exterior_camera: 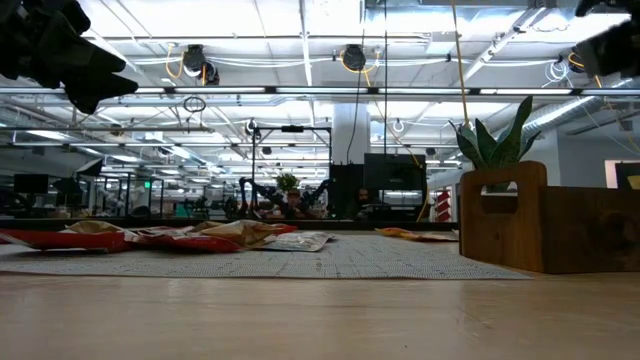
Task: Pick & Place Tea
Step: Put the yellow tea bag into the right section of the wooden organizer
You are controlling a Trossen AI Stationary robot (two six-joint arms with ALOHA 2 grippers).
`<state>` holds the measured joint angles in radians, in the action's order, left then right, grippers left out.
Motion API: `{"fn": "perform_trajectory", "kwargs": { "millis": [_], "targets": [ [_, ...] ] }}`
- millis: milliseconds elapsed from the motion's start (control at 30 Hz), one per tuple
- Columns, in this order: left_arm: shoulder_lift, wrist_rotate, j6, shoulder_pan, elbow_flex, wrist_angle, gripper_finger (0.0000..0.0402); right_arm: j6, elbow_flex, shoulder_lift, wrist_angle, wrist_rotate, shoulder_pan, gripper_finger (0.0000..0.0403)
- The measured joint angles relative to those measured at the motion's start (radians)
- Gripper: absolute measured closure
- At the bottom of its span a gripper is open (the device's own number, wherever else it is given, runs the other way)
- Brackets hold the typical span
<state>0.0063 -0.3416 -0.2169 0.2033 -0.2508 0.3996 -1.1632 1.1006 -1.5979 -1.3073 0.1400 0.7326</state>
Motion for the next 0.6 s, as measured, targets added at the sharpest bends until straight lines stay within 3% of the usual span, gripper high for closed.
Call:
{"fn": "perform_trajectory", "kwargs": {
  "millis": [600],
  "targets": [
    [0.000,0.000,0.000,0.000,0.000,0.000,0.0178,0.005,-0.253,0.055,0.324,-0.130,-0.019,0.0403]
  ]
}}
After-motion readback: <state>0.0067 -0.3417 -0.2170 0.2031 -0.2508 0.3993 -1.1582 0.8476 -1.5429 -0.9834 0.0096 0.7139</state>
